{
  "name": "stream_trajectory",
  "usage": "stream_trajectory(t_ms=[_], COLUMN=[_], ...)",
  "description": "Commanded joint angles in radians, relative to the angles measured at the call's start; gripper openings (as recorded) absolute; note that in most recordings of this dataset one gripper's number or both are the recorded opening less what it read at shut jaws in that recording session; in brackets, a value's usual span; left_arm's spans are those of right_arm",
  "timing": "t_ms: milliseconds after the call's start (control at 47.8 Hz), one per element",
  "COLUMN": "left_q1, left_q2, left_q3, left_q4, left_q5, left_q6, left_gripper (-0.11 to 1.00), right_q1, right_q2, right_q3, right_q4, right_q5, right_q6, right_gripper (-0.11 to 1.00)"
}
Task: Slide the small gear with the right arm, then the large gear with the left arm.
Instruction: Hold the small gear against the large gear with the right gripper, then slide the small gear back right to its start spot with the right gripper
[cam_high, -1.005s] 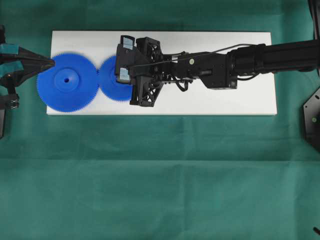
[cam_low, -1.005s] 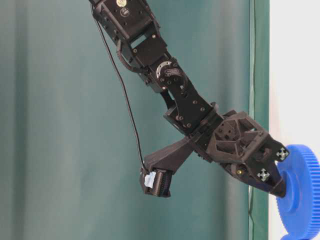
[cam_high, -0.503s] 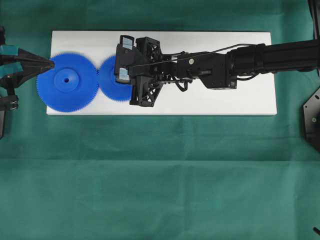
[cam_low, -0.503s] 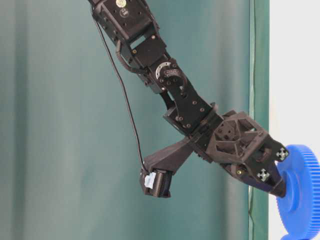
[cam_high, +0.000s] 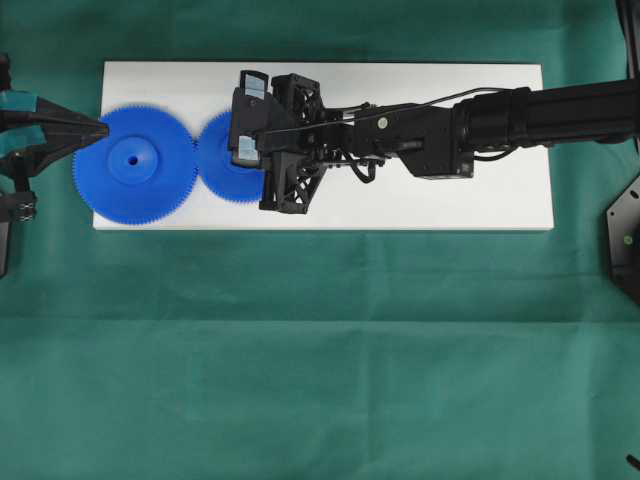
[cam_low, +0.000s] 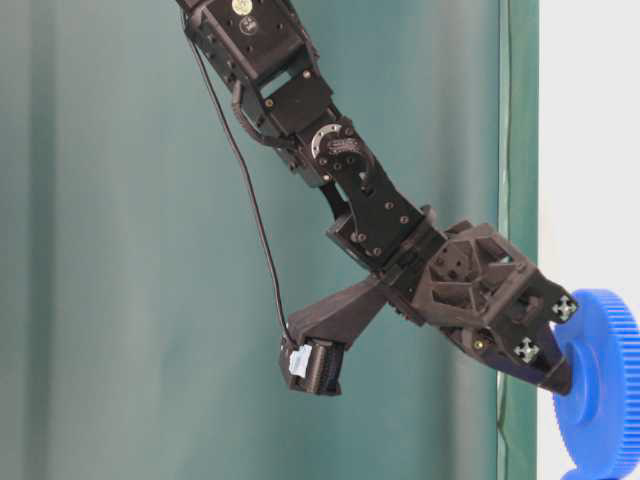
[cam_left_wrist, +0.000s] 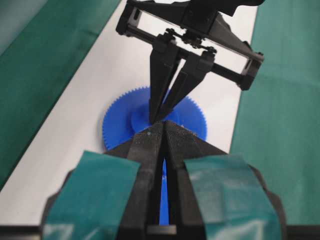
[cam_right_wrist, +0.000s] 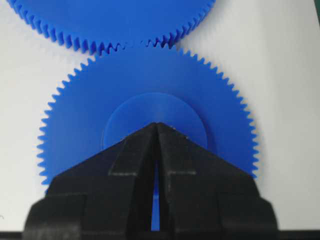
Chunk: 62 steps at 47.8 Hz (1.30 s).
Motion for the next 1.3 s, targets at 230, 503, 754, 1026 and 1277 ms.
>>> stream_trajectory(t_ms=[230,503,754,1026,1277], left_q1=[-0.002,-0.005,-0.018,-0.026,-0.026], left_q2=[0.005,0.003,0.003,0.003,0.003], left_q3=[-0.009,-0.009,-0.009,-0.008,-0.008], left_q4=[-0.003,-0.003,-0.005,-0.006,-0.006], left_q5=[-0.011,-0.008,-0.009,-0.011,-0.009], left_q6=[0.002,0.000,0.000,-0.020,-0.063], left_gripper=[0.00,0.00,0.00,0.00,0.00], right_q1=[0.011,-0.006,-0.058,-0.137,-0.184], right_q2=[-0.012,-0.074,-0.198,-0.364,-0.497], right_q3=[0.006,0.100,0.305,0.578,0.784], right_q4=[0.000,0.000,0.000,0.000,0.000], right_q5=[0.014,0.044,0.040,0.029,-0.003], right_q6=[0.000,0.006,0.083,0.190,0.272], right_gripper=[0.50,0.50,0.50,0.50,0.50])
